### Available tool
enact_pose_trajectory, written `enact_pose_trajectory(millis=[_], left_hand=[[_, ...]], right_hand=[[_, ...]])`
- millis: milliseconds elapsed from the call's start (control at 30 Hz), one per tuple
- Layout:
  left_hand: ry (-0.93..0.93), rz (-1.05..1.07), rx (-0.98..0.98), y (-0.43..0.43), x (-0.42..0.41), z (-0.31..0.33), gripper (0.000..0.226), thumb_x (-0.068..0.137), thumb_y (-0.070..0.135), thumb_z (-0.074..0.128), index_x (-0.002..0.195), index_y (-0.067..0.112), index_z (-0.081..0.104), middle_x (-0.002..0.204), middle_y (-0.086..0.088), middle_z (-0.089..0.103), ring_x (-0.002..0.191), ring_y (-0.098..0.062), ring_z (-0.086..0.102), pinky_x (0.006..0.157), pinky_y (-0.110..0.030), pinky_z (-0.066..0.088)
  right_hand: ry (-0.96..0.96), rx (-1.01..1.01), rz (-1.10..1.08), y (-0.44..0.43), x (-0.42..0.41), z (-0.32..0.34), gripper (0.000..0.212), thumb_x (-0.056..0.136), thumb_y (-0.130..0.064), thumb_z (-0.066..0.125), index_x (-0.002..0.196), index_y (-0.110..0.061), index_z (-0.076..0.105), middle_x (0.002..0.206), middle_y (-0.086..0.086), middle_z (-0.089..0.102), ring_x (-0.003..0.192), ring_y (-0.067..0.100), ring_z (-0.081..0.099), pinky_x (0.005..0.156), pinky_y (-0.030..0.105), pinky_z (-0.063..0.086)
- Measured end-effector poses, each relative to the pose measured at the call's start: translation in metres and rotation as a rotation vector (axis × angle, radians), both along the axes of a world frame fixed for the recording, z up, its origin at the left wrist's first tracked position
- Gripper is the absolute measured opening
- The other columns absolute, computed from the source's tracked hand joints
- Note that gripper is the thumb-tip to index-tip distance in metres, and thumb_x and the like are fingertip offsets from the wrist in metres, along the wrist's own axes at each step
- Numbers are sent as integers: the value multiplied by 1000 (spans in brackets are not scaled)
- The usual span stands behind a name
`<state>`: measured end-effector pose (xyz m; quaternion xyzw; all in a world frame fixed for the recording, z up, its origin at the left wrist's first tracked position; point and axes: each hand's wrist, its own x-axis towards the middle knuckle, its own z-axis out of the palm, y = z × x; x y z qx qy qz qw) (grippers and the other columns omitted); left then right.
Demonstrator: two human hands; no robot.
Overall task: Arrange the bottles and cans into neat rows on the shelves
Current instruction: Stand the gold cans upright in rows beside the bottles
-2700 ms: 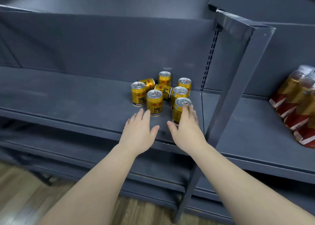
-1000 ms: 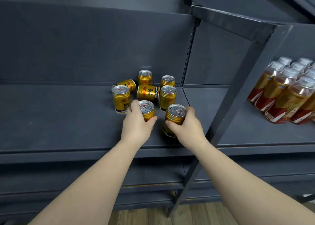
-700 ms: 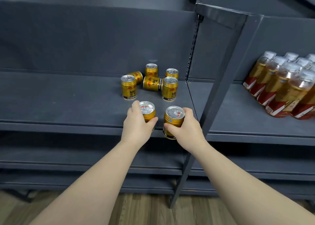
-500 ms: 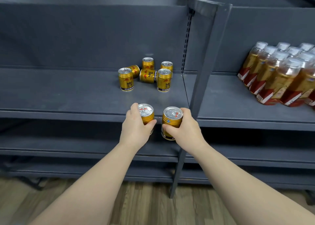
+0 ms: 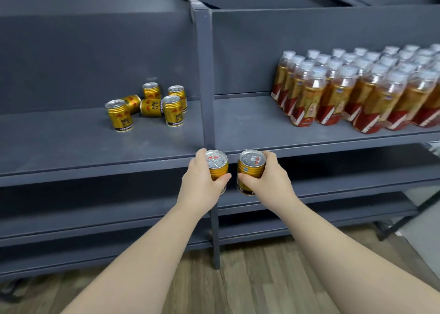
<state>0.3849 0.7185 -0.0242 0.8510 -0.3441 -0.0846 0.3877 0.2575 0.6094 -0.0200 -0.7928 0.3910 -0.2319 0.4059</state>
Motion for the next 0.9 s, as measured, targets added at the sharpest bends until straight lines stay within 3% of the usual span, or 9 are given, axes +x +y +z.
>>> enact_pose_trajectory(millis=[100,333,467,600,733,900], left_hand=[[-7,-64,-16,-22,-6,4,75,83,42,78,141,24,34,132,0,53,115,-20,55,94,-36,53],[-21,-178,-48,-70,-10,13,74,86,42,74,143,25,30,136,-2,50,117,-22,53,96,-35,49],[-12,-207,-53,-91,-3,15,77,87,41,73,146,23,27,139,-1,47,120,-21,51,88,-28,43],[3,-225,-60,-110,3,16,77,86,41,76,145,22,30,136,-3,49,118,-23,53,93,-36,51],[11,-200,-66,-125,12,18,77,86,40,76,145,20,31,136,-5,50,118,-26,53,94,-37,48],[12,-139,-58,-151,24,16,78,87,41,74,147,21,28,138,-4,49,121,-25,52,91,-31,45]], right_hand=[[-6,-3,-53,-16,-12,3,64,83,-35,80,131,-25,40,113,-13,53,103,9,56,83,22,47],[18,-28,-169,-53,-16,9,54,83,-36,78,116,-33,35,105,-11,55,96,11,55,79,25,44],[28,-39,-225,-70,-9,16,57,83,-37,77,125,-27,39,107,-9,57,95,13,56,74,25,43],[28,-67,-254,-83,-4,18,63,84,-39,77,131,-24,39,110,-10,54,98,11,54,77,24,42],[33,-69,-252,-98,2,15,65,84,-39,77,134,-23,38,109,-10,53,97,11,52,78,24,42],[16,-55,-205,-129,17,13,75,85,-38,77,144,-21,33,126,-4,55,103,9,50,84,25,43]])
